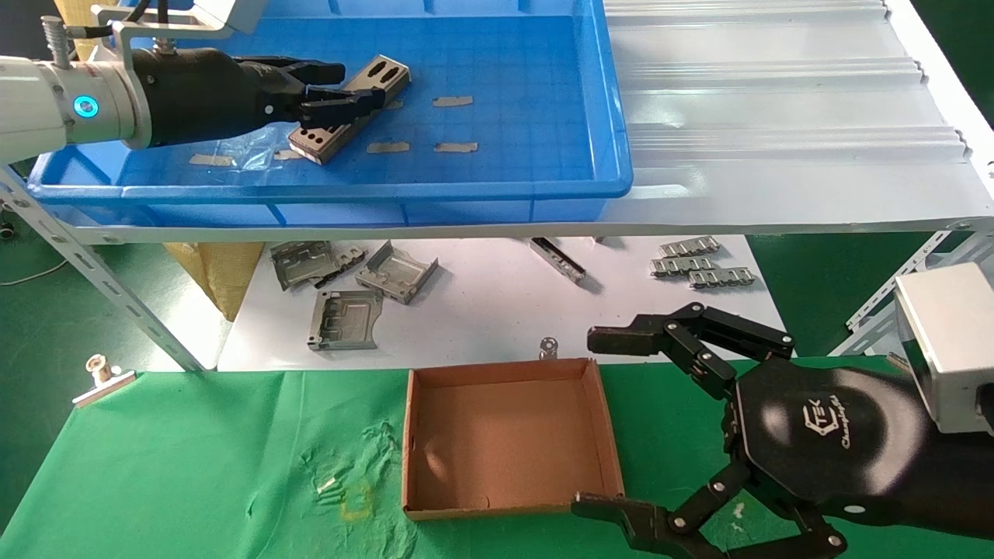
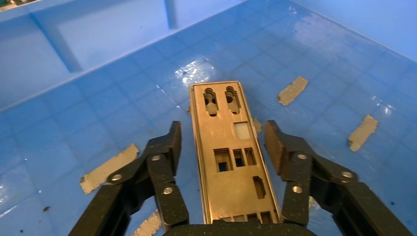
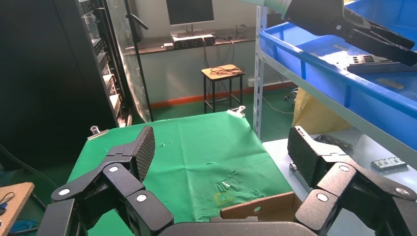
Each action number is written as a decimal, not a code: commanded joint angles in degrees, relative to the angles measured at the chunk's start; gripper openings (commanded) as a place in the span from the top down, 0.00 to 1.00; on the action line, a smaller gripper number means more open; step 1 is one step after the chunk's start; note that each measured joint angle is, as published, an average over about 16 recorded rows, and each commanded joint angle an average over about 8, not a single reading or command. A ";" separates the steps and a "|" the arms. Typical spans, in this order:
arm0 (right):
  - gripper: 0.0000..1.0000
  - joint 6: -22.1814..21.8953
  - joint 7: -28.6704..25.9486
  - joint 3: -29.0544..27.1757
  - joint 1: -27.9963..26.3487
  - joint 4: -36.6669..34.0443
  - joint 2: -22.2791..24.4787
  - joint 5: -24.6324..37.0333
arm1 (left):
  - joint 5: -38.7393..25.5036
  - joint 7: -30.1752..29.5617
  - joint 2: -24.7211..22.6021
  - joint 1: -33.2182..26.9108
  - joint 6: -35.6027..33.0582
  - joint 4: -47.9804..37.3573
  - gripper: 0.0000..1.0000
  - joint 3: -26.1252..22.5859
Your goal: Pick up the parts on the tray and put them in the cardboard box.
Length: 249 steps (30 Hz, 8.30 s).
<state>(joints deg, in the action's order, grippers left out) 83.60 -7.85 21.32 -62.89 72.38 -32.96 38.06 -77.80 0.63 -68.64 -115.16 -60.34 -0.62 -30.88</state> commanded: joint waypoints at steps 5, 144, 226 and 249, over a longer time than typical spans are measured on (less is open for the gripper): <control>0.00 0.00 0.00 0.00 0.00 0.00 0.00 0.00 | -0.04 -0.08 -0.10 0.15 1.17 0.18 1.00 -0.03; 0.00 -0.03 0.04 0.06 0.00 -0.03 0.02 -0.05 | 23.92 15.27 3.73 30.62 -27.01 22.65 0.00 -7.39; 0.00 -0.05 0.05 0.08 0.00 -0.05 0.04 -0.07 | 35.99 -11.38 33.67 53.65 -25.34 74.26 0.00 14.91; 0.00 -0.05 0.05 0.08 0.00 -0.05 0.04 -0.07 | 35.91 -11.30 33.56 53.56 -25.34 74.07 0.00 14.82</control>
<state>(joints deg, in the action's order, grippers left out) 83.55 -7.79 21.39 -62.88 72.33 -32.92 37.98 -41.89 -10.67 -35.08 -61.60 -85.68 73.45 -16.07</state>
